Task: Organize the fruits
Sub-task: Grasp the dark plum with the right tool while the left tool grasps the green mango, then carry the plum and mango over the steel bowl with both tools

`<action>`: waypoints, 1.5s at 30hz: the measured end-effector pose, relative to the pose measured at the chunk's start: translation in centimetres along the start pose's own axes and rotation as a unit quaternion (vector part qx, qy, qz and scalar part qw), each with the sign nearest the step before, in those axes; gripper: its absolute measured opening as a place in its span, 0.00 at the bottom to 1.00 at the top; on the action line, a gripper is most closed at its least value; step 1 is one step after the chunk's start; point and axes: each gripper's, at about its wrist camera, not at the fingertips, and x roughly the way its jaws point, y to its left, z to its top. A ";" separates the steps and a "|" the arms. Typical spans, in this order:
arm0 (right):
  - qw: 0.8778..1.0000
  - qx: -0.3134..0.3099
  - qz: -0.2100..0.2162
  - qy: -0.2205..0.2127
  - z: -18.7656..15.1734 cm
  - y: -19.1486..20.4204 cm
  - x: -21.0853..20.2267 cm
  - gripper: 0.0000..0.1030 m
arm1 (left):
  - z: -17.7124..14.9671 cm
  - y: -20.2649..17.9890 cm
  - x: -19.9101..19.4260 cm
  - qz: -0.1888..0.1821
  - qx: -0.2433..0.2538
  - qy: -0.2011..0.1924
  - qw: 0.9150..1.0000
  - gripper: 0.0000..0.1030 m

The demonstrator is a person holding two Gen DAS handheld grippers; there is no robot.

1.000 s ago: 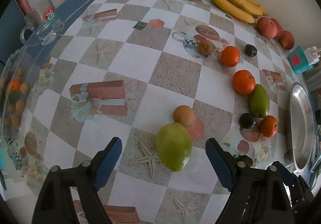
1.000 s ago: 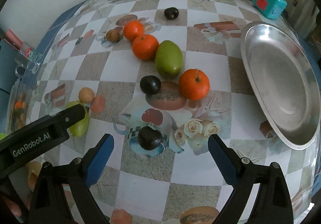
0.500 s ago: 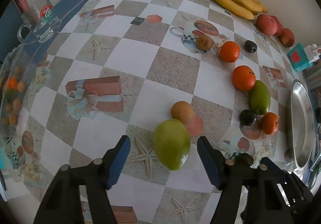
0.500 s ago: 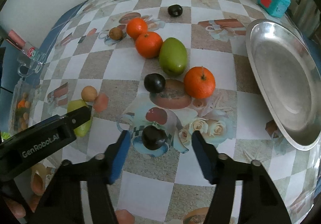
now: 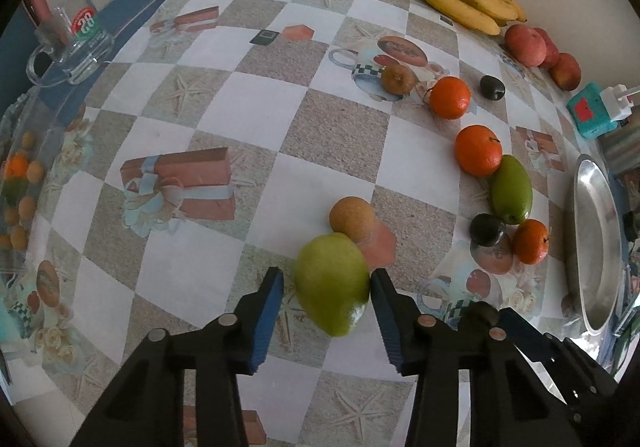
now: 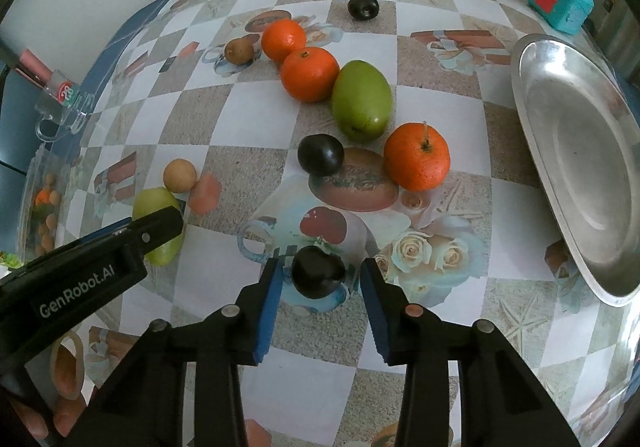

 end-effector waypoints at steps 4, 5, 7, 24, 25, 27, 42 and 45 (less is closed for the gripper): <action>1.000 0.003 0.002 0.000 -0.1 -0.3 -0.1 0.37 | -0.1 -0.2 0.0 -0.002 0.002 -0.001 1.000 0.42; 1.000 0.002 0.003 0.000 -0.1 -0.3 -0.1 0.37 | -0.1 -0.2 0.0 -0.002 0.002 -0.001 1.000 0.42; 1.000 0.000 0.004 0.000 -0.2 -0.3 -0.1 0.34 | 0.0 -0.2 0.0 -0.002 0.002 -0.001 1.000 0.42; 0.999 0.004 0.035 -0.020 -0.2 -0.2 -1.5 0.26 | -0.3 0.1 -0.9 -0.005 -0.003 -0.015 1.000 0.41; 0.999 0.005 0.037 -0.026 -0.1 -0.1 -1.8 0.26 | -0.3 0.1 -1.1 -0.006 -0.004 -0.017 1.000 0.41; 0.999 0.006 0.041 -0.036 0.0 -0.1 -2.4 0.26 | -0.2 0.2 -1.4 -0.007 -0.006 -0.023 1.000 0.41; 0.995 0.039 0.030 -0.087 3.0 -0.9 -5.1 0.26 | 2.6 -1.0 -4.6 -0.007 -0.004 -0.059 0.998 0.41; 0.994 0.049 0.030 -0.095 3.7 -1.5 -5.5 0.26 | 3.5 -2.0 -5.1 -0.007 0.003 -0.062 0.998 0.41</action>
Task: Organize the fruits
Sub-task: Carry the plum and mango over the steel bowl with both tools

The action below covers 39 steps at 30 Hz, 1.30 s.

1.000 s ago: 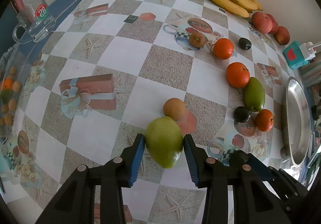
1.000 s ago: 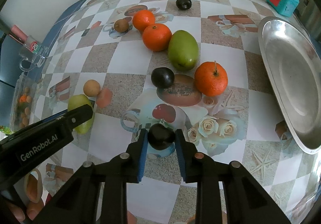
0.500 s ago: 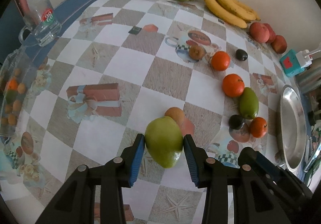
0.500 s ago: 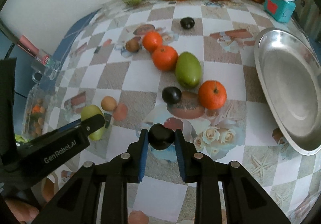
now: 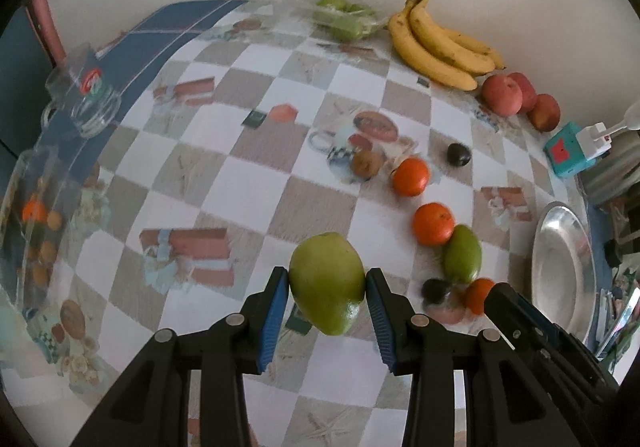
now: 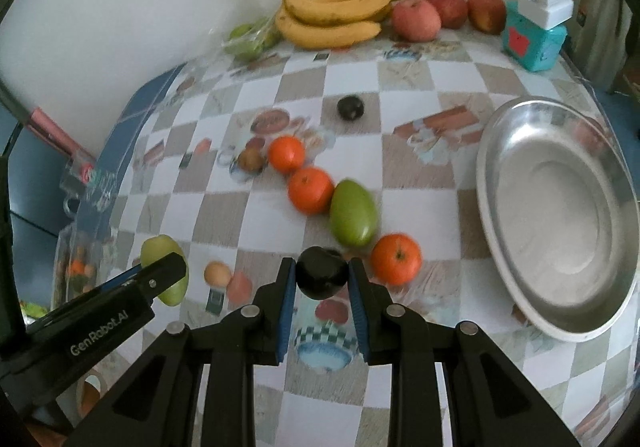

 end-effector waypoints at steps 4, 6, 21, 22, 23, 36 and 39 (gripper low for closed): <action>1.000 0.020 -0.011 -0.006 1.0 -1.4 -0.4 0.26 | 1.2 -1.5 0.0 -0.008 0.006 0.002 1.000 0.41; 0.999 0.033 -0.012 -0.007 1.4 -2.3 -0.5 0.26 | 1.8 -2.5 0.1 -0.007 0.013 0.001 1.000 0.41; 0.988 0.132 -0.076 -0.038 2.4 -11.6 -3.2 0.26 | 2.2 -13.4 1.8 -0.061 0.098 0.027 0.993 0.41; 0.986 0.140 -0.083 -0.039 2.4 -12.3 -3.5 0.26 | 1.9 -14.3 2.0 -0.059 0.108 0.029 0.992 0.41; 0.984 0.148 -0.090 -0.041 2.4 -13.0 -3.8 0.26 | 1.8 -15.1 2.2 -0.057 0.117 0.028 0.991 0.41; 0.960 0.234 -0.139 -0.061 1.8 -19.9 -6.3 0.27 | -0.4 -24.5 3.3 -0.092 0.226 0.017 0.970 0.41; 0.955 0.255 -0.144 -0.054 1.5 -21.2 -6.0 0.27 | -0.8 -25.6 4.3 -0.093 0.239 0.023 0.966 0.42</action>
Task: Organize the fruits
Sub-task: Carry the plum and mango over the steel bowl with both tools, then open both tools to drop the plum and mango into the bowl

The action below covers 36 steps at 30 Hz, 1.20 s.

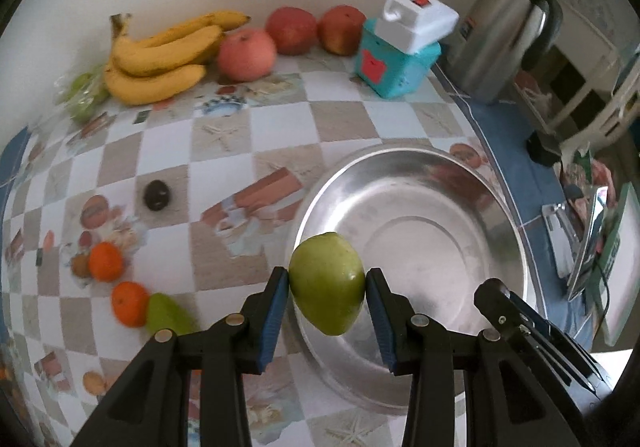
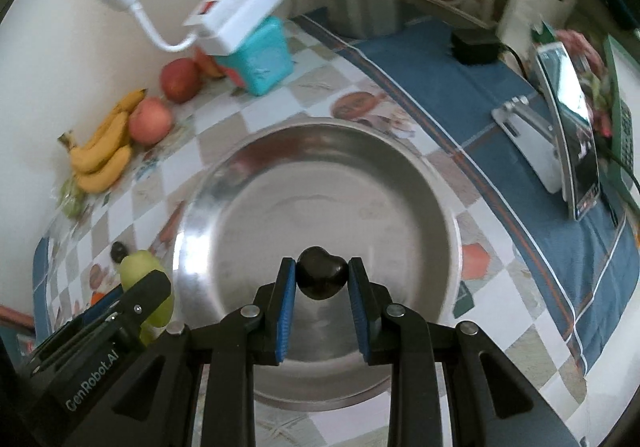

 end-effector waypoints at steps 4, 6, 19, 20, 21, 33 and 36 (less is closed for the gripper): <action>1.000 0.019 -0.015 0.016 0.2 -1.3 1.0 0.27 | -0.2 -0.7 1.4 -0.010 0.010 0.009 1.000 0.42; 0.999 0.019 -0.018 0.021 0.2 -1.5 1.3 0.27 | -0.3 -0.9 1.7 -0.014 0.011 0.011 1.000 0.42; 0.998 0.008 -0.036 0.051 -0.5 -1.2 2.9 0.27 | -0.7 -1.0 2.7 -0.009 0.012 0.028 0.999 0.42; 0.998 0.007 -0.037 0.053 -0.6 -1.1 3.0 0.27 | -0.7 -1.0 2.7 -0.009 0.012 0.029 0.999 0.42; 0.998 0.005 -0.038 0.055 -0.6 -1.1 3.1 0.27 | -0.7 -1.0 2.7 -0.009 0.012 0.031 0.999 0.42; 0.998 0.004 -0.042 0.039 -0.4 -1.0 2.3 0.38 | 0.0 -0.7 0.4 -0.015 0.008 0.005 1.000 0.43; 0.999 0.004 -0.038 0.025 -0.2 -1.1 1.4 0.38 | 0.2 0.2 -0.3 -0.004 -0.004 0.000 1.000 0.43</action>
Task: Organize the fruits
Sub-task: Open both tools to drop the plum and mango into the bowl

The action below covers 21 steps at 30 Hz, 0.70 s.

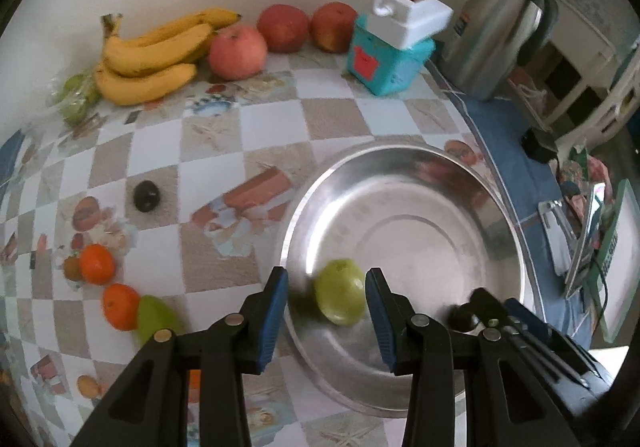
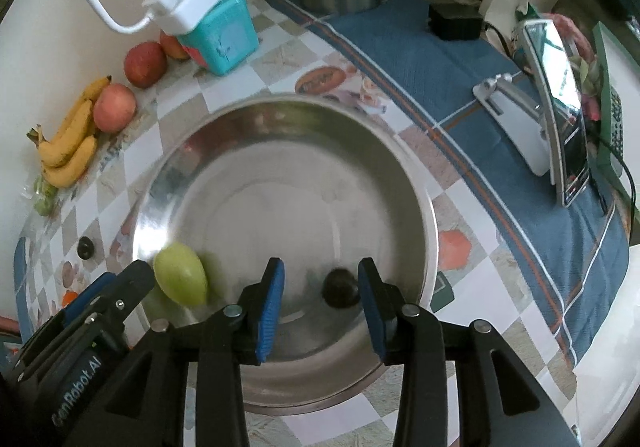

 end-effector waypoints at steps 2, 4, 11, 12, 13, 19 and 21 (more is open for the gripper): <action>1.000 0.000 0.002 -0.008 0.1 -0.1 -0.6 0.38 | 0.1 0.7 -0.4 0.008 -0.008 -0.002 1.000 0.43; 1.000 0.001 0.001 -0.015 0.1 -0.2 -1.0 0.38 | 0.1 1.9 -0.9 0.019 -0.019 -0.004 1.000 0.43; 1.000 -0.002 0.001 -0.024 0.2 -0.2 -1.7 0.38 | -0.7 6.1 -1.9 0.051 -0.066 -0.003 0.997 0.43; 1.000 -0.003 0.001 -0.024 0.2 -0.1 -1.8 0.38 | -0.9 6.8 -2.0 0.054 -0.075 -0.001 0.996 0.43; 1.000 -0.004 0.001 -0.024 0.1 -0.1 -1.8 0.38 | -1.0 7.7 -2.1 0.056 -0.087 0.001 0.995 0.43; 0.999 -0.019 0.002 -0.027 -0.3 0.7 -2.3 0.38 | -1.6 11.5 -3.0 0.070 -0.137 -0.002 0.988 0.43; 0.999 -0.025 0.004 -0.027 -0.4 1.1 -2.4 0.38 | -1.7 12.5 -3.2 0.071 -0.152 -0.002 0.986 0.43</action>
